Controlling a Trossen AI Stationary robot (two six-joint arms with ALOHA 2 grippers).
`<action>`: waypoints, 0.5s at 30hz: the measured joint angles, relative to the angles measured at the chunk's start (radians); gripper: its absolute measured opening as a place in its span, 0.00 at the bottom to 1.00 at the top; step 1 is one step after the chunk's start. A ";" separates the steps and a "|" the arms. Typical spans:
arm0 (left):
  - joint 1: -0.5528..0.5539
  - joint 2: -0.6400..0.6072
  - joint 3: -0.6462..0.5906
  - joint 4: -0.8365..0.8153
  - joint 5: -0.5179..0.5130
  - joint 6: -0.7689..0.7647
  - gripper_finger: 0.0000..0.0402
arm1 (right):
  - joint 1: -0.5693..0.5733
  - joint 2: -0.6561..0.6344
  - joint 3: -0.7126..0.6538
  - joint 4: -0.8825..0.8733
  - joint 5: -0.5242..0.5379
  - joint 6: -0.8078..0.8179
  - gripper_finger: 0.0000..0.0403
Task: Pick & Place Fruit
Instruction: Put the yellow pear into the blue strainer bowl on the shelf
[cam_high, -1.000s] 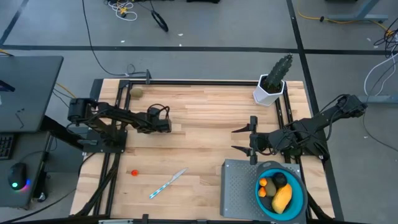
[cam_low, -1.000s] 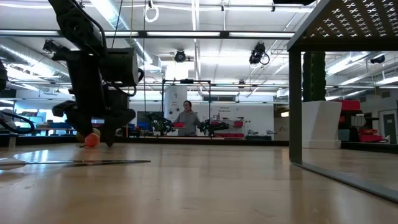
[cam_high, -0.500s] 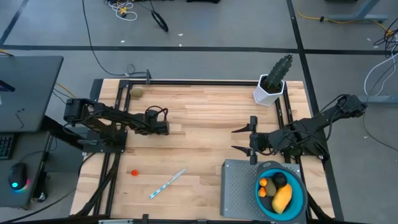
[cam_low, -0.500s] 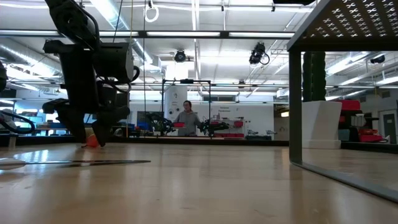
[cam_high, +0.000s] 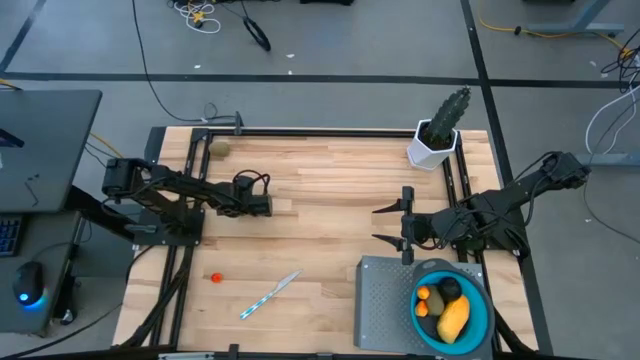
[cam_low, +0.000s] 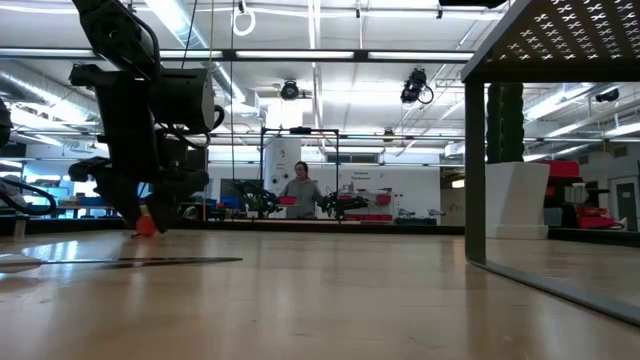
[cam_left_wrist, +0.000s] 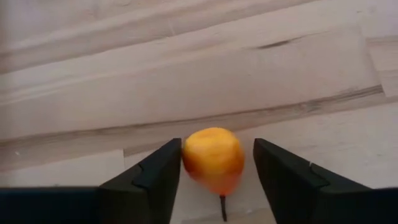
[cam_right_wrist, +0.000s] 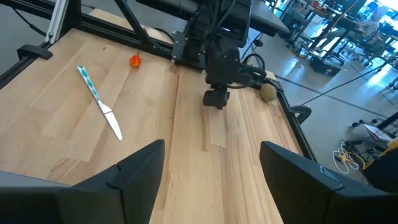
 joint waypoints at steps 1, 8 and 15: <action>0.000 0.000 0.000 0.000 0.005 0.000 0.49 | 0.000 0.000 0.000 0.000 0.000 0.000 0.68; 0.000 -0.001 0.000 0.000 0.001 0.007 0.32 | 0.000 0.000 0.000 0.000 0.000 0.000 0.68; 0.000 -0.001 0.010 -0.004 -0.002 0.060 0.32 | 0.000 0.000 0.000 0.000 0.000 0.000 0.68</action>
